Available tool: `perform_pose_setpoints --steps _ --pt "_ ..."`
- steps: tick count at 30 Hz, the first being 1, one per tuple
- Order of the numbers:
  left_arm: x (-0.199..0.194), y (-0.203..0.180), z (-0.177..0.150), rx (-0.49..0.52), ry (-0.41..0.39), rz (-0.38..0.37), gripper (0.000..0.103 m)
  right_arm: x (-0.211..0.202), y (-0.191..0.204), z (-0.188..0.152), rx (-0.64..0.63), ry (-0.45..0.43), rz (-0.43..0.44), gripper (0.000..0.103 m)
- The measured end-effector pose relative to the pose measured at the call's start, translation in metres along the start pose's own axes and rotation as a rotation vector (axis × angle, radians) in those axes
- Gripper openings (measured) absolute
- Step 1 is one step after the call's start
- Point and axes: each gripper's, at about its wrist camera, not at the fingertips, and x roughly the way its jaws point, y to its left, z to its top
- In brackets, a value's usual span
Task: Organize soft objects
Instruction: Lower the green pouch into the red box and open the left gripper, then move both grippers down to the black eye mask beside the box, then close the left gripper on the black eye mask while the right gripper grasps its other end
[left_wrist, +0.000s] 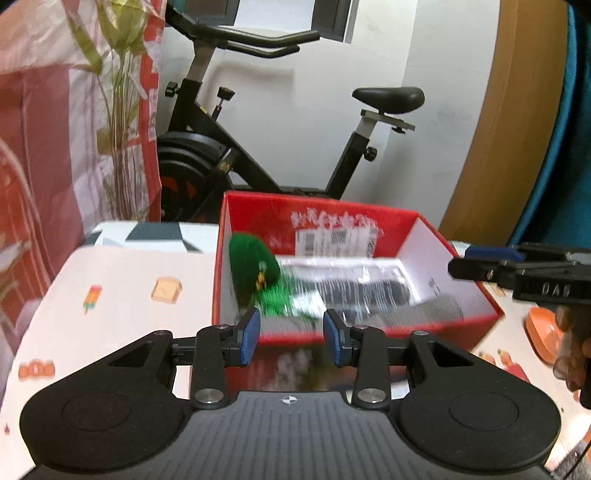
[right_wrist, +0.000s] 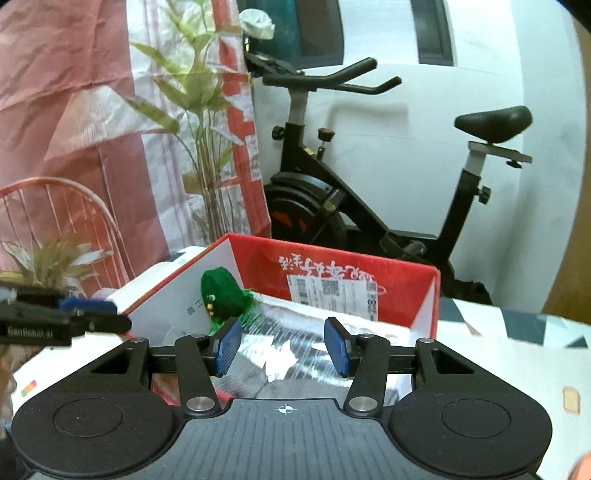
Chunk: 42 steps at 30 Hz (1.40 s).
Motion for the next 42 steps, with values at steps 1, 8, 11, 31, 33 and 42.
perform_pose_setpoints --steps 1,8,11,31,33,42 --pt "-0.002 -0.001 -0.004 -0.001 0.005 -0.001 0.04 -0.006 0.002 -0.004 0.004 -0.006 -0.003 0.047" --pt "-0.014 -0.002 -0.044 -0.016 0.053 0.012 0.04 -0.033 0.016 -0.033 0.006 0.009 0.004 0.047" --pt "-0.015 -0.001 -0.062 -0.046 0.067 0.015 0.04 -0.042 0.023 -0.052 -0.022 0.048 -0.008 0.047" --pt "-0.004 -0.005 -0.111 -0.058 0.146 0.014 0.04 -0.05 0.007 -0.179 0.209 0.405 -0.068 0.046" --pt "-0.003 -0.005 -0.113 -0.058 0.153 0.01 0.04 -0.047 0.009 -0.182 0.225 0.418 -0.051 0.047" --pt "0.0 -0.009 -0.122 -0.05 0.176 -0.016 0.04 -0.042 0.012 -0.182 0.258 0.392 -0.019 0.051"
